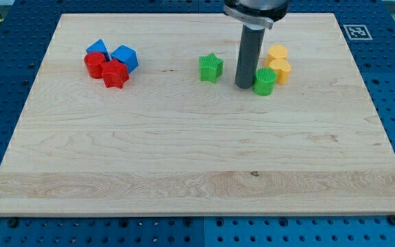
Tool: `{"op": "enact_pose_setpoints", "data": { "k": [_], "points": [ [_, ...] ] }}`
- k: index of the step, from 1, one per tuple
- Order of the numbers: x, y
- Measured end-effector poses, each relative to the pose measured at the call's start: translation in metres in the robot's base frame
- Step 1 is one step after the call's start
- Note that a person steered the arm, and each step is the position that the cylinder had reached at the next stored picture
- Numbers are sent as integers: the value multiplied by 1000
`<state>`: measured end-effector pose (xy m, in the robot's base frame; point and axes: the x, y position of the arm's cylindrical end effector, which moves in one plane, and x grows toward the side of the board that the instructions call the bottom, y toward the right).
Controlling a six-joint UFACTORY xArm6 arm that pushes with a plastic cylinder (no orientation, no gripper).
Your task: Slide the green star towards the center right of the board
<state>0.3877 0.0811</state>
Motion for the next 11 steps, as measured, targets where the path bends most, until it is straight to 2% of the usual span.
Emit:
{"op": "enact_pose_setpoints", "data": {
  "k": [2,3,4,5,6,7,11],
  "points": [
    [-11,1],
    [2,-13],
    [19,-58],
    [17,-120],
    [-1,-141],
    [-23,-136],
    [-29,-44]
  ]
}}
